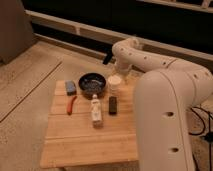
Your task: Place the ceramic cup in the ceramic bowl
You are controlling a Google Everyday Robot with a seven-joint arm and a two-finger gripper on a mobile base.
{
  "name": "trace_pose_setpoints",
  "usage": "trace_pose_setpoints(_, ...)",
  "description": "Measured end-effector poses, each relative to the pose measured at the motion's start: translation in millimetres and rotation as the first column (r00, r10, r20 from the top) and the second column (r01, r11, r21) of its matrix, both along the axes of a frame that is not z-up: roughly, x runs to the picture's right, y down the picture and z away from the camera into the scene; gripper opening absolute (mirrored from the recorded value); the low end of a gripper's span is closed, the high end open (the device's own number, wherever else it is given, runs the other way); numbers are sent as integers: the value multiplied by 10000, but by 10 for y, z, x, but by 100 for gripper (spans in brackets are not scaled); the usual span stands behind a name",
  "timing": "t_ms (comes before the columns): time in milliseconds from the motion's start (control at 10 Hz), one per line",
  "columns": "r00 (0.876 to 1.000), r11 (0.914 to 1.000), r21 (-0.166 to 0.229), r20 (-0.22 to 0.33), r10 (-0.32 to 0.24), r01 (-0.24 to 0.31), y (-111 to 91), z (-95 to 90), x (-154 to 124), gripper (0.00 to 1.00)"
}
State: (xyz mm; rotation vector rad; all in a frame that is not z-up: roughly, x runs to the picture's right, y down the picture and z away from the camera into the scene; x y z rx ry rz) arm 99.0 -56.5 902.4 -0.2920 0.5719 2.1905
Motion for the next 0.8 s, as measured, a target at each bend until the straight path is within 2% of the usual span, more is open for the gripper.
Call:
trace_pose_setpoints(400,9999,9979,-643,123,66,-58,98,285,-120,65)
trace_pose_setpoints(700,9994,9924,-1186,33,347,-341,230,445,-95,65)
trace_pose_setpoints(800,9994,9899,-1377,-27,345,-345,278,488,-61,60)
